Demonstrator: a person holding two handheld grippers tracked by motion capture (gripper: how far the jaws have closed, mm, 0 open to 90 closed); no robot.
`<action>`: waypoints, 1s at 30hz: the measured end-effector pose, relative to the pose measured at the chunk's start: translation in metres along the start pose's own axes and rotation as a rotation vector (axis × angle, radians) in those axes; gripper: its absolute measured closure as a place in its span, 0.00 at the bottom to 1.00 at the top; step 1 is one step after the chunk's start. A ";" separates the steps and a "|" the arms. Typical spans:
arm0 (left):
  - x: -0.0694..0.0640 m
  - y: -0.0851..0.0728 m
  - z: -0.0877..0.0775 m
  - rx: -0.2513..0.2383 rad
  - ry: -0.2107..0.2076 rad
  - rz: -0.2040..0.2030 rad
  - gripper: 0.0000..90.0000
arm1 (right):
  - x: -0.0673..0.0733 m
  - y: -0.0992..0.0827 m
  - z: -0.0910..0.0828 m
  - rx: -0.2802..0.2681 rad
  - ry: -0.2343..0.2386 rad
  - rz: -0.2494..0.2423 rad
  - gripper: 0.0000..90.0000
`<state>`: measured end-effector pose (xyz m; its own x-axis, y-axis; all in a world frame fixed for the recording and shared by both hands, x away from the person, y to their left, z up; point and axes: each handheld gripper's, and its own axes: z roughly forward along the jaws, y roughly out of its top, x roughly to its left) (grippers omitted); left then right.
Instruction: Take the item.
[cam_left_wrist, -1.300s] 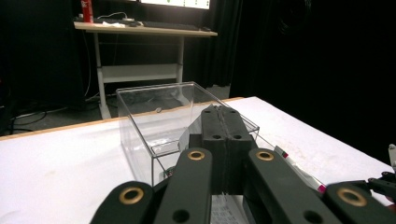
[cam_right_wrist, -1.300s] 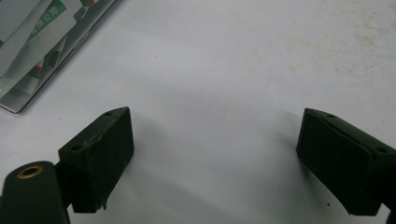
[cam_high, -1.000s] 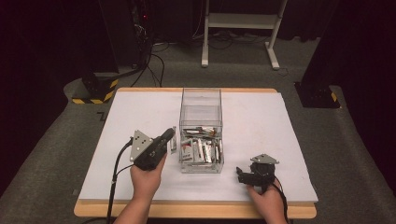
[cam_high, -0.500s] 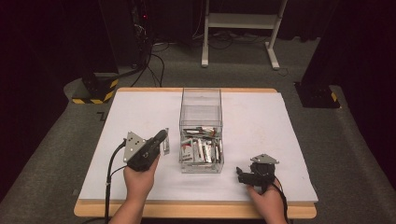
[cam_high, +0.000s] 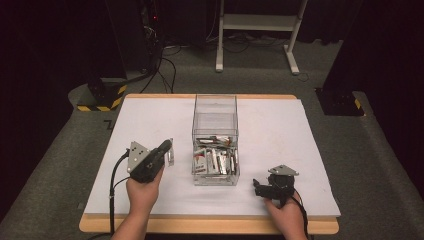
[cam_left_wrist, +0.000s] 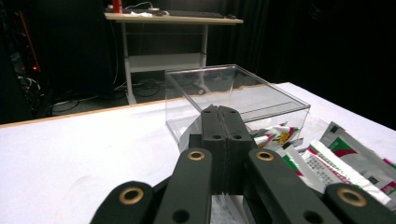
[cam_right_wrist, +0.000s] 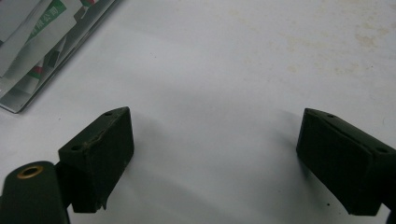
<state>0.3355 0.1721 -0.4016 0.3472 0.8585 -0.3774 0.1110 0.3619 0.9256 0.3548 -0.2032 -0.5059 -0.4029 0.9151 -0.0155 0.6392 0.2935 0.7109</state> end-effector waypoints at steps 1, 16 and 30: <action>0.001 0.000 0.001 -0.005 0.004 -0.004 1.00 | 0.000 0.000 0.000 0.000 0.000 0.000 0.12; 0.024 -0.004 0.008 0.025 0.044 0.018 1.00 | 0.000 0.000 0.000 0.000 0.000 0.000 0.12; 0.044 -0.007 0.020 0.051 0.077 0.035 1.00 | 0.000 0.000 0.000 -0.001 0.000 0.001 0.12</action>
<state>0.3689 0.1997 -0.4245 0.2793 0.8965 -0.3438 0.1480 0.3135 0.9380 0.3548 -0.2032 -0.5060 -0.4027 0.9152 -0.0148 0.6389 0.2927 0.7115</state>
